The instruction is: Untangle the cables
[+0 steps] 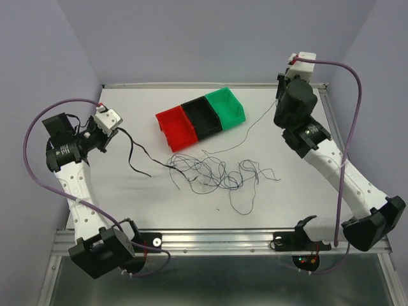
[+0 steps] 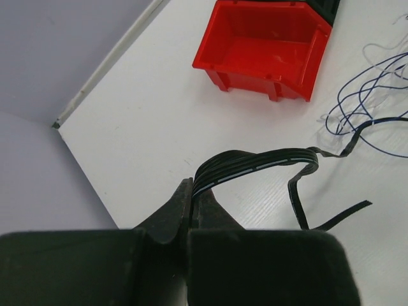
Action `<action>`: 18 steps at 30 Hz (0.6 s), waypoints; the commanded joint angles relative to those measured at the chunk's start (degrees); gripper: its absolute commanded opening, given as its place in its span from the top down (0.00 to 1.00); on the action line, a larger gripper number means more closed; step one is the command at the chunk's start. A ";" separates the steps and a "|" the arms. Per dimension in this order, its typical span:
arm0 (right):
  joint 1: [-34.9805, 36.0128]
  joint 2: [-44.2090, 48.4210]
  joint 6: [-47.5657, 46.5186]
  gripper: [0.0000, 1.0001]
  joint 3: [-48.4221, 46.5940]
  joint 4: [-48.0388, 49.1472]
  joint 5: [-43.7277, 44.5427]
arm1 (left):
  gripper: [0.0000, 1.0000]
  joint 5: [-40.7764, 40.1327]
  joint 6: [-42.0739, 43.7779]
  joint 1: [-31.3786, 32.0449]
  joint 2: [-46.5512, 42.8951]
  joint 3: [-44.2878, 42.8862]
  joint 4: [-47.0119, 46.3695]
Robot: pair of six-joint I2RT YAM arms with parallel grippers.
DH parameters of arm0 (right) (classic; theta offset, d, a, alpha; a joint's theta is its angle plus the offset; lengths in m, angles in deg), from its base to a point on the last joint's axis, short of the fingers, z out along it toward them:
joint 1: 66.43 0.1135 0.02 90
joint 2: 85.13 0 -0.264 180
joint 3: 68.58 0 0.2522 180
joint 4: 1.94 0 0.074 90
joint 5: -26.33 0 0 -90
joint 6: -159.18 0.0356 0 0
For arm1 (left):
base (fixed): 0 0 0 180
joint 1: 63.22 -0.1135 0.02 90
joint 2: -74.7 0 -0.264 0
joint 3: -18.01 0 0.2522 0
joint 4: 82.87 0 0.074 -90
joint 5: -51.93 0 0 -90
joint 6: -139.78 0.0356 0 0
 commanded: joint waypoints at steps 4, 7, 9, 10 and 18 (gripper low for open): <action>-36.79 -0.81 33.62 0.99 -2.62 -20.15 -38.67 | 1.00 2.08 -1.74 -0.31 -0.30 -7.03 5.11; -44.84 -1.60 38.67 0.99 0.37 -20.07 -42.78 | 1.00 0.41 -5.34 -0.75 -0.56 -7.66 3.01; -47.14 -1.52 40.61 0.99 2.92 -19.37 -43.14 | 1.00 -0.82 -8.68 -1.89 -1.35 -7.83 0.29; -47.40 -1.60 41.22 0.99 3.37 -19.10 -43.83 | 1.00 -1.26 -10.00 -2.06 -1.61 -7.75 -0.77; -47.14 3.13 41.23 0.00 8.46 -18.40 -54.02 | 1.00 0.22 -11.33 -2.42 -6.53 -5.29 -4.82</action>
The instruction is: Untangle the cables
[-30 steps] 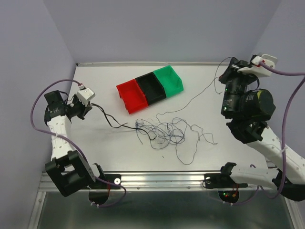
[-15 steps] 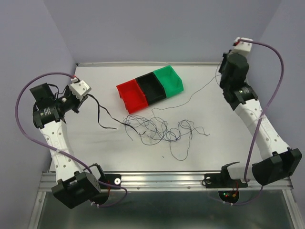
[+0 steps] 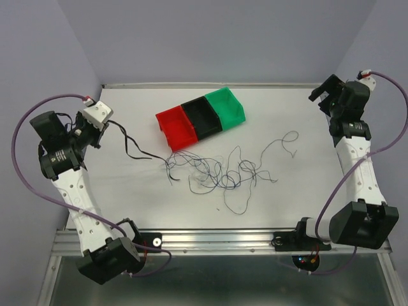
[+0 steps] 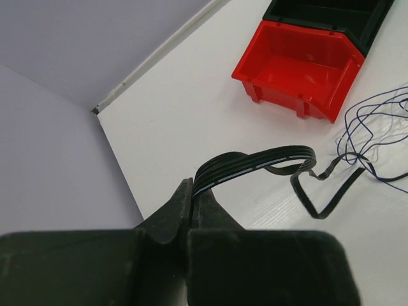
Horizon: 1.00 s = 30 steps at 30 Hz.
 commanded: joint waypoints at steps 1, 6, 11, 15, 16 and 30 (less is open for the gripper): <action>0.22 6.00 2.10 0.00 3.72 1.23 -8.31 | 1.00 2.70 -1.82 -0.10 -4.18 -0.02 -2.98; 1.45 13.03 1.41 0.00 7.33 -1.13 -11.45 | 1.00 3.41 -2.44 -0.28 -3.39 -0.89 -2.63; 8.54 14.54 -2.71 0.02 12.78 -2.90 -18.86 | 1.00 6.39 0.37 0.16 -2.25 -0.55 0.27; 18.73 12.35 -5.89 0.08 18.05 -1.85 -18.25 | 1.00 5.79 2.39 4.01 -3.47 1.47 1.50; 20.85 11.38 -6.15 0.08 18.41 -1.41 -17.64 | 1.00 5.17 2.13 5.16 -3.48 1.82 1.33; 43.02 -10.24 -8.53 0.16 14.64 1.76 -4.64 | 1.00 -4.14 -5.69 27.47 2.48 13.16 -11.33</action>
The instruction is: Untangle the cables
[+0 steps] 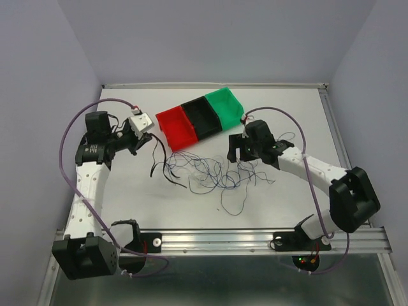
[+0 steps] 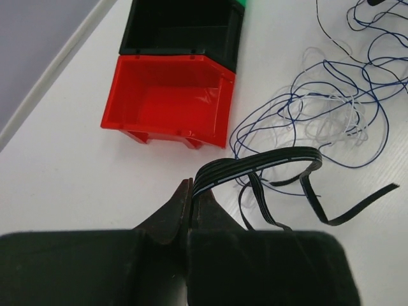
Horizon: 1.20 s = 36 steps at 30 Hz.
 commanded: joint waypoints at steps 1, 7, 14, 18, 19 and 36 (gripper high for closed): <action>1.47 -4.45 -1.17 0.17 -3.84 2.04 5.12 | 1.00 -3.25 -2.67 7.25 3.28 2.50 -6.32; 2.44 -6.48 -0.29 0.51 -4.19 1.96 9.96 | 1.00 -10.46 -4.35 19.47 9.70 6.98 -13.36; 2.36 0.54 1.47 0.99 -1.47 3.18 15.40 | 0.56 -14.51 -1.37 25.19 15.77 7.25 -15.56; 2.44 3.80 1.91 0.99 -0.50 3.18 16.73 | 0.34 -12.15 3.19 27.03 16.83 5.85 -14.42; 2.44 4.15 1.91 0.99 -0.41 3.18 17.25 | 0.31 -11.61 4.17 27.82 16.83 5.49 -13.89; 2.44 5.56 2.53 0.99 -0.06 3.10 15.15 | 0.16 -12.04 15.70 50.76 20.51 4.88 -13.79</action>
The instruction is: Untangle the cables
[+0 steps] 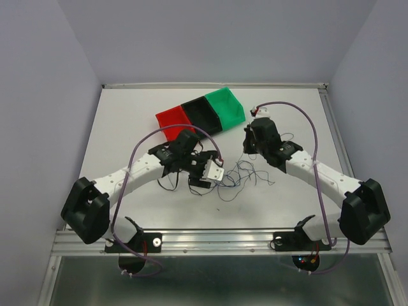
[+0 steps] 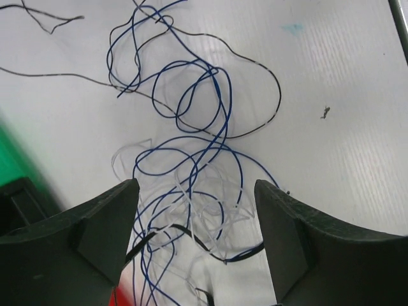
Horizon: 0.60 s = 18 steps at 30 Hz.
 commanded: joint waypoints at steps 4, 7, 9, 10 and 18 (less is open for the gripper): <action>0.52 2.22 0.82 0.99 0.34 1.59 1.05 | 0.19 -2.44 -1.78 5.47 6.81 -1.33 -7.36; 0.43 2.57 0.82 0.99 0.42 1.59 1.14 | 0.23 -4.54 -4.41 7.67 11.12 -2.56 -9.56; 0.43 3.44 1.00 0.99 0.51 1.59 1.23 | 0.29 -5.77 -5.38 8.55 13.23 -3.35 -10.88; 0.43 3.88 1.09 0.99 0.77 1.59 2.01 | 0.39 -7.17 -7.04 8.81 14.98 -3.62 -11.67; 0.00 5.38 3.28 0.99 1.83 1.59 9.56 | 1.00 -11.85 -12.24 5.40 7.38 0.68 -15.99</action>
